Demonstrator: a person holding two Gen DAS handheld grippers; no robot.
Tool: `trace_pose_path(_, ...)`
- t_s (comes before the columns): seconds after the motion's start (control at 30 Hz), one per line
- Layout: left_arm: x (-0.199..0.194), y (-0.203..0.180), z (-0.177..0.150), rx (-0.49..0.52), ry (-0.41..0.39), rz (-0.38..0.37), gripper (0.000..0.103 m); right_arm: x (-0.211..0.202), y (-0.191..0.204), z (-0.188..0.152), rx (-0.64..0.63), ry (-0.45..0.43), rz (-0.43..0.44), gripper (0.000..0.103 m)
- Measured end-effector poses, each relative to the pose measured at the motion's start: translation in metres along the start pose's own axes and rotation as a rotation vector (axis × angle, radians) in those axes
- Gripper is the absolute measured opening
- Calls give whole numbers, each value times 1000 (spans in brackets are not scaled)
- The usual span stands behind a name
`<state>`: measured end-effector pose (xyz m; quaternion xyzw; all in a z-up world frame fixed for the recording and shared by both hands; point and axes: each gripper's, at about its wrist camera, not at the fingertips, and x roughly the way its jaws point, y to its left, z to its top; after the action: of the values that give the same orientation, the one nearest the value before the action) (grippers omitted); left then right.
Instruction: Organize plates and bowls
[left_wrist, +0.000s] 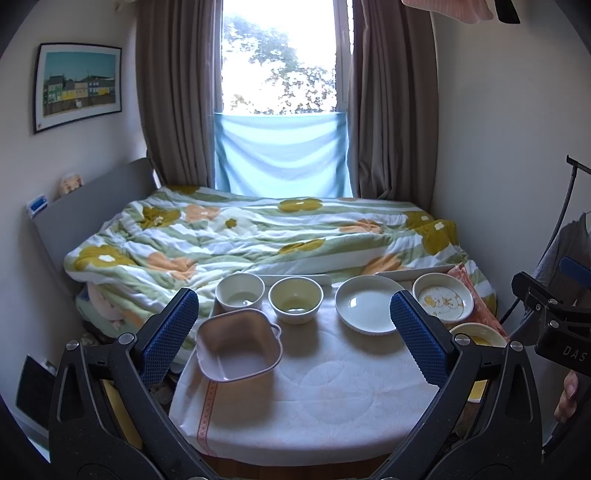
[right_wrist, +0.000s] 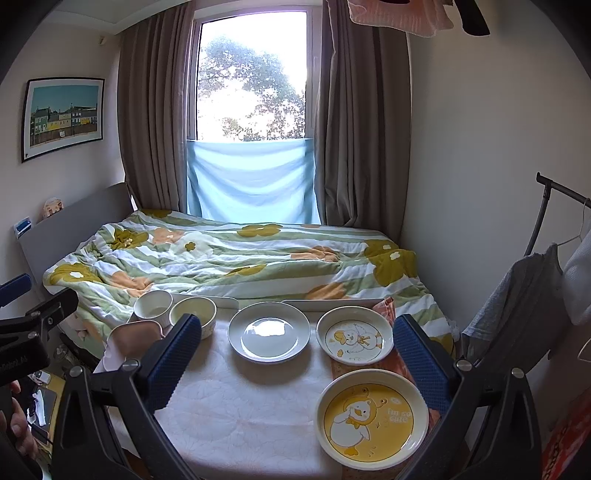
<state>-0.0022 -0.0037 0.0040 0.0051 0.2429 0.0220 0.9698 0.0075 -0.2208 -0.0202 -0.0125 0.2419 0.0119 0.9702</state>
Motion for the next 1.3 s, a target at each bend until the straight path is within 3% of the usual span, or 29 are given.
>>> trace_pose_path(0.47, 3, -2, 0, 1, 5, -7, 103, 0, 1, 0, 0, 1, 1, 103)
trace_pose_path(0.7, 25, -27, 0, 40, 58, -45, 103, 10, -21, -4, 46, 62, -16, 103)
trace_pose_path(1.0, 91, -114, -33, 85, 268, -190, 102, 44, -111, -53, 149, 231, -70, 103)
trace_pose_path(1.17, 137, -172, -68, 82, 406, -275, 102, 77, -167, -95, 207, 352, -16, 102)
trace_pose_path(1.3, 176, -212, -106, 67, 516, -343, 96, 105, -203, -132, 260, 451, 57, 93)
